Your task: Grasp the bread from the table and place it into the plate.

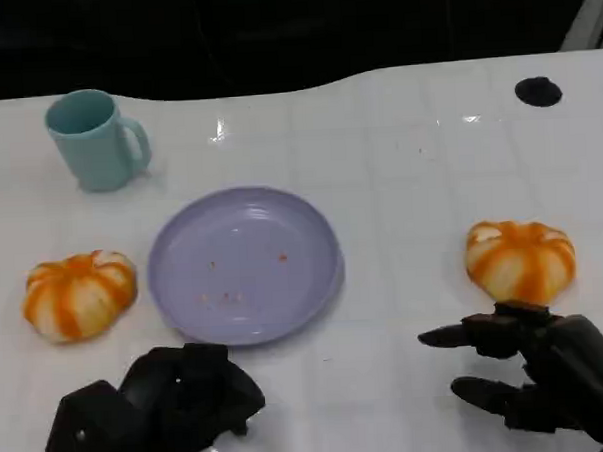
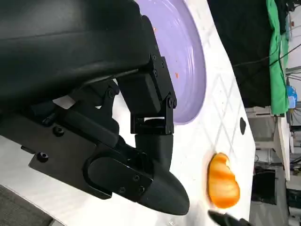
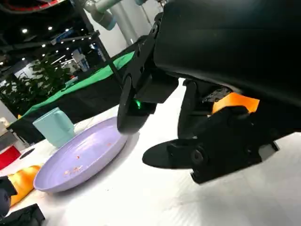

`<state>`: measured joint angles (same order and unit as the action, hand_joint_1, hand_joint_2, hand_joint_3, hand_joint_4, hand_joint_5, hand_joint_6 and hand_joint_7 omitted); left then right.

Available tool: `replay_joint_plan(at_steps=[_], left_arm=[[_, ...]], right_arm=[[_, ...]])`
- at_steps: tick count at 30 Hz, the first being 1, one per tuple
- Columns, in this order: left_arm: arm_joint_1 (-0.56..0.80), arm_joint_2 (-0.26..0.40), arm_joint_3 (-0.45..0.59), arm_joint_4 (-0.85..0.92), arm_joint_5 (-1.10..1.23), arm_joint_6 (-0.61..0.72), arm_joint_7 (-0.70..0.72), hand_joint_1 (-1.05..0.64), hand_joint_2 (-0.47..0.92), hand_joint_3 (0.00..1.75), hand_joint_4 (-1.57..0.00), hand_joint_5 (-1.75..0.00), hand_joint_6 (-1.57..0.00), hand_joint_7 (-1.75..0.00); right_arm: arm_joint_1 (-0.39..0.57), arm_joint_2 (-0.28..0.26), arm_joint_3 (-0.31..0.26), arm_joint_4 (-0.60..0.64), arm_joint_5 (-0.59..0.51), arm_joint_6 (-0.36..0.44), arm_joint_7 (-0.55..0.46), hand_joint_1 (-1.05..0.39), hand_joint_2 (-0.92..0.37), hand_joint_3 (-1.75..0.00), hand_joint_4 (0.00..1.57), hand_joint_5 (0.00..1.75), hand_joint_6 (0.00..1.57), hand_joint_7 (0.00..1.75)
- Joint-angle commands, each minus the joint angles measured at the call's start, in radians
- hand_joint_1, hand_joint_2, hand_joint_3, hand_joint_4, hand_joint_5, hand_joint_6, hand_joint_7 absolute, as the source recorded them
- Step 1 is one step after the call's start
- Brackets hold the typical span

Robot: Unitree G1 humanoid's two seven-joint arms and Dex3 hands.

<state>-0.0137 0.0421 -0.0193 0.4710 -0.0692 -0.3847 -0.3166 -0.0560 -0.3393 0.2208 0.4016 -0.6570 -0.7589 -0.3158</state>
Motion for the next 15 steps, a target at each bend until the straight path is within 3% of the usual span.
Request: replay_joint_plan(at_steps=[1, 6, 9, 15], left_arm=[[-0.008, 0.012, 0.011, 0.024, -0.012, -0.017, -0.01, -1.03, 0.86, 0.0, -0.86, -1.56, -1.26, -0.8], [-0.011, 0.012, 0.01, 0.031, -0.009, -0.021, -0.005, -1.03, 0.86, 0.0, -0.86, -1.56, -1.27, -0.8], [-0.013, 0.013, 0.011, 0.034, -0.008, -0.02, -0.001, -1.04, 0.86, 0.0, -0.87, -1.56, -1.27, -0.79], [-0.015, 0.017, 0.014, 0.036, -0.007, -0.017, 0.0, -1.04, 0.86, 0.0, -0.87, -1.56, -1.28, -0.79]], right_arm=[[0.0, -0.046, -0.018, -0.06, -0.04, 0.018, -0.029, -0.49, -0.92, -0.08, 0.19, 0.22, 0.39, 0.0], [0.014, -0.071, -0.036, -0.171, -0.071, 0.12, 0.015, -0.5, -0.9, -0.05, 0.06, 0.14, 0.23, 0.0], [0.023, -0.093, -0.043, -0.271, -0.117, 0.233, 0.074, -0.49, -0.89, -0.02, 0.01, 0.08, 0.15, 0.0], [0.037, -0.093, -0.028, -0.397, -0.207, 0.41, 0.149, -0.45, -0.83, 0.0, 0.0, 0.0, 0.13, 0.01]])
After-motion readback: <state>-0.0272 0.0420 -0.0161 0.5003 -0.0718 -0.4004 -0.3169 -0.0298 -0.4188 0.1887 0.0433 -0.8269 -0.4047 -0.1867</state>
